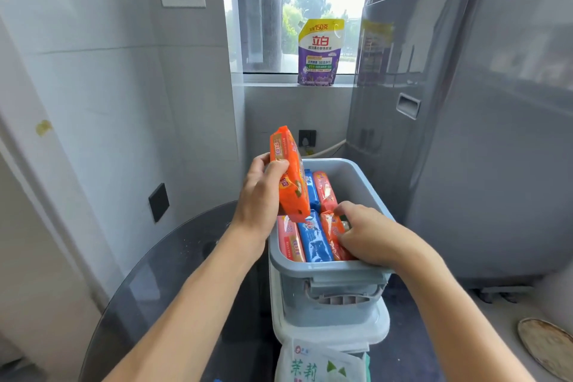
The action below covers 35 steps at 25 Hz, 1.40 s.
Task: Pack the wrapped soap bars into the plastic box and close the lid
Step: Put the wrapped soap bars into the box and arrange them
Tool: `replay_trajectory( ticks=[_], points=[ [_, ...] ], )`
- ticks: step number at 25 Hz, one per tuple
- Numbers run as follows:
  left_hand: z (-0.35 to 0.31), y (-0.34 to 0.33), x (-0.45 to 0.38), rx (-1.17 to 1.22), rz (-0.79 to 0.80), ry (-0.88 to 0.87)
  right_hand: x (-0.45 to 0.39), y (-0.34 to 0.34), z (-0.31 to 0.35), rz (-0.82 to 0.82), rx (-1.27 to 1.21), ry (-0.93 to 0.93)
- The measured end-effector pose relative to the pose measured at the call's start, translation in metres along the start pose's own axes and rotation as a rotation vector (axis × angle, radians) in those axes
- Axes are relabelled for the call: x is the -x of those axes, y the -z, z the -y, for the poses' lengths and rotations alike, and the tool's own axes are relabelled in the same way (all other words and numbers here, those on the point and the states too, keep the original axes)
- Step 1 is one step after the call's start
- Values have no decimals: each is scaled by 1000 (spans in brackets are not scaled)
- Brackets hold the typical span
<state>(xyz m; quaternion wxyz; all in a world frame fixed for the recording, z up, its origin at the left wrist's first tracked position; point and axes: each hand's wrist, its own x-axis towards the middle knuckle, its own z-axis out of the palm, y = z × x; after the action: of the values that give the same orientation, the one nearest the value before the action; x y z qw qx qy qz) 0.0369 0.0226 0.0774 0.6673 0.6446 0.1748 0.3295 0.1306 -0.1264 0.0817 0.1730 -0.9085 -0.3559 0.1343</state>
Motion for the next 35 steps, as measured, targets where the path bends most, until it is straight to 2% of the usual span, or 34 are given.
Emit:
replay_trajectory(
  ticks=[2,4,6,7,8,9,11,13,14,15,17,18,19,21,23,26,29,32,35],
  points=[
    [0,-2,3,-31,14,26,0,1,-1,40,6,-2],
    [1,-6,6,-94,50,47,-1,-5,1,-2,33,-1],
    [2,-11,9,-94,101,64,0,-11,3,-244,40,17],
    [1,-13,10,-55,118,75,3,-11,3,-385,-2,72],
    [-2,-15,11,6,133,87,4,-10,3,-456,-109,169],
    [-5,-17,13,67,144,94,6,-7,2,-413,-282,289],
    [-8,-22,16,141,148,79,13,2,1,-120,-614,496],
    [-9,-28,18,92,136,59,16,10,-3,52,-798,542],
    [-9,-30,20,60,159,60,17,12,-4,23,-839,528],
    [-9,-30,20,41,199,66,17,13,-5,-98,-831,472],
    [-9,-26,23,-78,304,44,11,13,-10,-460,-742,221],
    [-6,-21,24,-247,375,-40,7,12,-15,-584,-734,83],
    [-3,-17,24,-510,448,-168,4,12,-21,-642,-766,-21],
    [4,-10,25,-1017,600,-373,2,13,-29,-681,-819,-120],
    [7,-7,24,-1179,669,-352,4,15,-33,-727,-728,-133],
    [8,-8,22,-1170,601,-333,0,15,-26,-836,-429,-98],
    [9,-7,24,-1142,564,-366,-22,9,-14,-863,-215,-21],
    [9,-6,24,-1138,582,-362,-50,9,-1,-756,-41,49],
    [9,-6,22,-1122,597,-339,-71,11,-2,-568,309,124]
  ],
)
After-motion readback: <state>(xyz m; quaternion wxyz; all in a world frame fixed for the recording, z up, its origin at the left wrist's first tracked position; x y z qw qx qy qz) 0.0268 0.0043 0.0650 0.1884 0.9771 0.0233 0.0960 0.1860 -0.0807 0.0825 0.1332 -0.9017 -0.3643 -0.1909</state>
